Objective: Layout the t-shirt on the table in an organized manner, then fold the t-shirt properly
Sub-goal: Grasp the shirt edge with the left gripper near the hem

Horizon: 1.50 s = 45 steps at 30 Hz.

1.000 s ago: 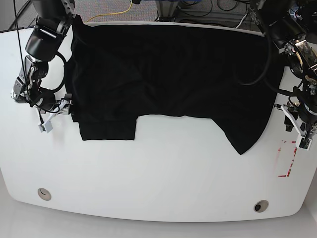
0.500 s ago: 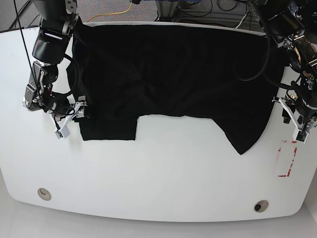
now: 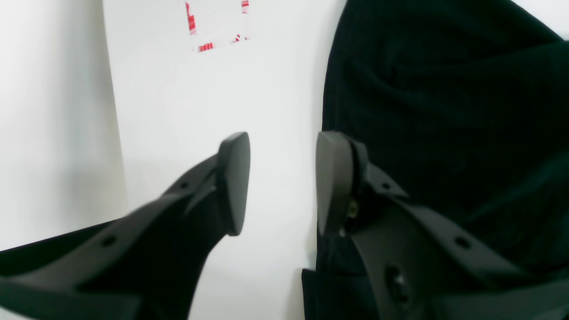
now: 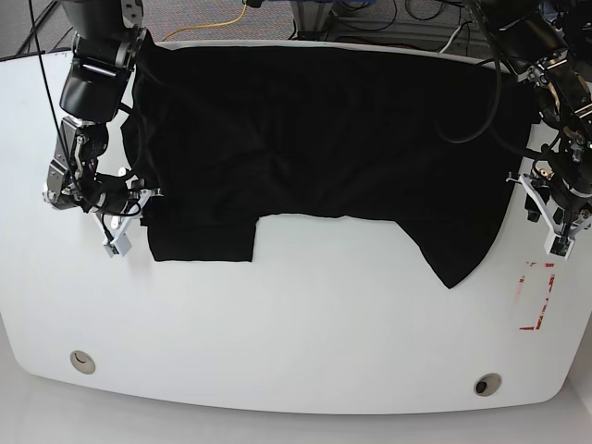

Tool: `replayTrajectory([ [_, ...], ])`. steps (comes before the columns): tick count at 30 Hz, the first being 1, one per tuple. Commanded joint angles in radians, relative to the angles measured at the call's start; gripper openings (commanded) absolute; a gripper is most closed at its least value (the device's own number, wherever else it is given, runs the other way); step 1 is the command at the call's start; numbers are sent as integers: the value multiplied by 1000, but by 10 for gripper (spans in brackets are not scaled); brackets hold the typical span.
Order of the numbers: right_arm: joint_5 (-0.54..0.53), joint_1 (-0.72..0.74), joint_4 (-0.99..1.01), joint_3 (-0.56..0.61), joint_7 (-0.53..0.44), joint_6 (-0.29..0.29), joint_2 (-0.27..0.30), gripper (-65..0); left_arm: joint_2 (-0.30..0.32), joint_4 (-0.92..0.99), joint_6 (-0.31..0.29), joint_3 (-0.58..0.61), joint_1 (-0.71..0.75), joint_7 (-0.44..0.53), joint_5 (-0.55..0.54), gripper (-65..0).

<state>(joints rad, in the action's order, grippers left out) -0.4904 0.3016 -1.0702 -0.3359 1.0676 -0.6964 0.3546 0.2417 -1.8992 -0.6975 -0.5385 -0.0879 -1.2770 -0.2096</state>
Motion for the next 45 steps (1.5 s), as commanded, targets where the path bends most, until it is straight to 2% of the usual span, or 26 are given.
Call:
replayTrajectory([
  [1,-9,34,-14,-4,-11,-2,42,-615,14,5,-1,-2,-14,21,-6,-424],
  [7,48,63,-14,-4,-11,-2,71,-615,2,88,-1,-2,-19,73,-6,-424],
  [11,111,80,-14,-4,-11,-2,76,-615,-21,117,-1,-2,-23,119,-4,-422],
  [16,147,83,-14,-4,-11,-2,77,-615,-21,204,11,-4,-77,175,-6,-419],
  [19,154,80,-14,-4,-11,-2,77,-615,-20,293,16,-4,-129,179,-7,-404],
  [24,152,75,-14,-4,-11,-2,71,-615,-23,442,20,-1,-220,199,-7,-335],
  [28,144,69,-14,-4,-11,-2,68,-615,-25,542,28,4,-272,268,-6,-301],
  [35,143,55,-14,-4,-11,-2,68,-615,-21,743,94,53,-347,379,-6,-300],
  [45,143,52,-14,-6,-11,-2,68,-615,-18,1018,100,128,-433,535,-6,-300],
])
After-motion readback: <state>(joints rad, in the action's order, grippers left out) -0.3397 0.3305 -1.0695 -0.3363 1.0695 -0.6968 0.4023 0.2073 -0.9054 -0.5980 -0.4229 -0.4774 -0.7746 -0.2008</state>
